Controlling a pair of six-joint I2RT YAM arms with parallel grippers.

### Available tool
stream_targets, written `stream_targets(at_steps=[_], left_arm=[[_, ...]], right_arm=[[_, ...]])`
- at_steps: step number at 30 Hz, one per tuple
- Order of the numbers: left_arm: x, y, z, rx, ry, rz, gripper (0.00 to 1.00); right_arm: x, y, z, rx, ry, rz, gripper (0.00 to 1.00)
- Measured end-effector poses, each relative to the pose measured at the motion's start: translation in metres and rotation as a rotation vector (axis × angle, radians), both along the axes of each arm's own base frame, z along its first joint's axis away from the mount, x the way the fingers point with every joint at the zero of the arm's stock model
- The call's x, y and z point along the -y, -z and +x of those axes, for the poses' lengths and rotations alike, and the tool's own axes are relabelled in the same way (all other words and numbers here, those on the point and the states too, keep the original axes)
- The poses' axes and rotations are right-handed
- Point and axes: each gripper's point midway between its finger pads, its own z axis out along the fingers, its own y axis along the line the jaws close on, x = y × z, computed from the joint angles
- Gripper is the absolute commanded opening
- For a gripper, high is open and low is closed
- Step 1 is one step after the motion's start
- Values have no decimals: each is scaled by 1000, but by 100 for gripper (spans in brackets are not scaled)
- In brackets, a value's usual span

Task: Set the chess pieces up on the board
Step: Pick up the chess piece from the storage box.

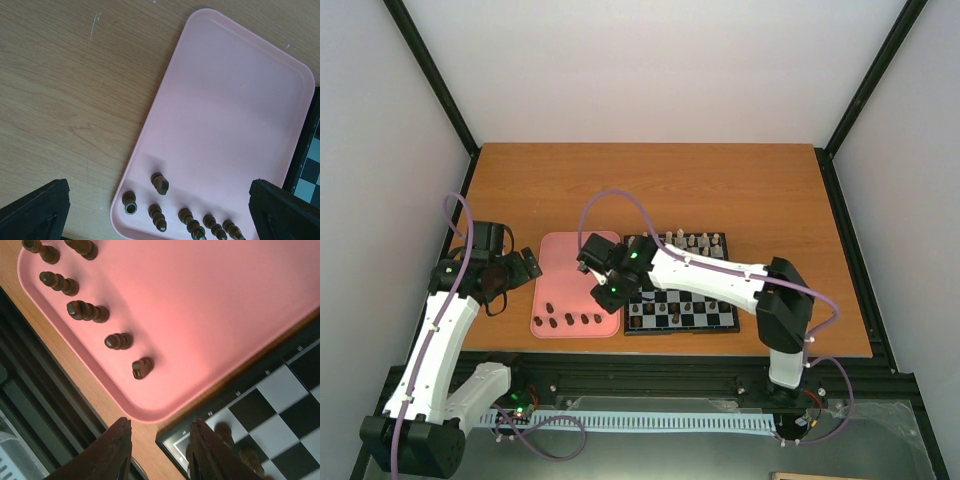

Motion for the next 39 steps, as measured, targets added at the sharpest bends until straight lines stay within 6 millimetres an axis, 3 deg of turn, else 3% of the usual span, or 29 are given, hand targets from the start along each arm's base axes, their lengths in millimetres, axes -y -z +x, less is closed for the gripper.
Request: stream_targets(at_steps=[6, 11, 25, 27, 31, 39], left_arm=[[0, 0, 0, -1, 0, 0, 100], [0, 0, 0, -1, 0, 1, 100], [0, 1, -1, -5, -1, 2, 100], [-1, 1, -1, -5, -2, 4, 100], [-1, 1, -1, -5, -2, 4, 100], [-1, 1, -1, -5, -2, 5, 100]], right_arm=[[-22, 27, -8, -50, -66, -24, 33], [-26, 49, -14, -93, -102, -52, 33], [-39, 76, -18, -136, -152, -65, 31], [-38, 79, -18, -141, -155, -70, 29], [-38, 83, -19, -147, -160, -78, 15], [-40, 80, -15, -130, -157, -75, 7]])
